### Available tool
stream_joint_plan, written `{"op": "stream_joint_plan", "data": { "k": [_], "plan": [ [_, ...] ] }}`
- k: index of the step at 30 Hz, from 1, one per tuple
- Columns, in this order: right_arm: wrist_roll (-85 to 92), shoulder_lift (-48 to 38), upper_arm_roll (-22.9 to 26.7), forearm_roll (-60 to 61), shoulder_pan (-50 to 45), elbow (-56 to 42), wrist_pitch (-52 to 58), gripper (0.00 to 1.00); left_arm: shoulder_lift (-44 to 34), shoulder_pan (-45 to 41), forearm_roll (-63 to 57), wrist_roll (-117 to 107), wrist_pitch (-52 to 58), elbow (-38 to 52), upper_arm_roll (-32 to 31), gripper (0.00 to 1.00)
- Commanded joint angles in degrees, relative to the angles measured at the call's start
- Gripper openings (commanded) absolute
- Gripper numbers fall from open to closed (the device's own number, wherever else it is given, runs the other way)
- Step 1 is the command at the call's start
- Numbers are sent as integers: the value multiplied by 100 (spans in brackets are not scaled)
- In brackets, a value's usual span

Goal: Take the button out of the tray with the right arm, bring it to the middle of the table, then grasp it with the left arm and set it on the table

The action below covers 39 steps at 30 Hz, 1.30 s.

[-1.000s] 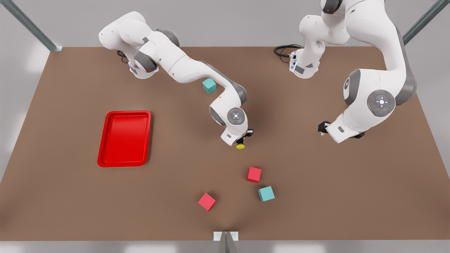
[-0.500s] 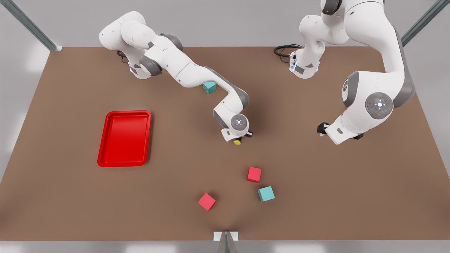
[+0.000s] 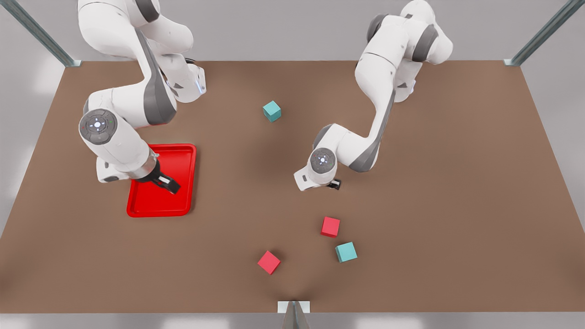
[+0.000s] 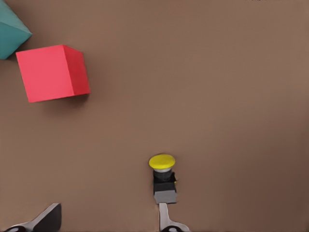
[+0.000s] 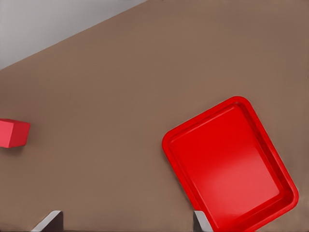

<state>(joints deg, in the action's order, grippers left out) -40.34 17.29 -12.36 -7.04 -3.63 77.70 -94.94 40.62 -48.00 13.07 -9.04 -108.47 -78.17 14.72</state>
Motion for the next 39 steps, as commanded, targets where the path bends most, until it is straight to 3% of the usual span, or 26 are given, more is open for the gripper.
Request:
{"op": "stream_joint_plan", "data": {
  "k": [1,9,19,37,39],
  "plan": [
    [4324,-59,-30,-211,108,-36,573,100,148,-78,512,-2577,-1642,-120,-4,100],
    [4324,-68,-3,-61,336,-80,758,100,78,-104,460,658,-2108,-1305,-145,100],
    [4333,-68,5,-70,345,-88,969,100,16,-183,451,1133,-2249,-1851,-356,100],
    [4342,-33,-12,-79,530,-273,969,100,218,-139,653,1238,-2337,-1833,-444,100],
    [4342,-50,-12,-88,521,-273,969,100,218,-139,644,1256,-2311,-1833,-444,89]
  ]
}}
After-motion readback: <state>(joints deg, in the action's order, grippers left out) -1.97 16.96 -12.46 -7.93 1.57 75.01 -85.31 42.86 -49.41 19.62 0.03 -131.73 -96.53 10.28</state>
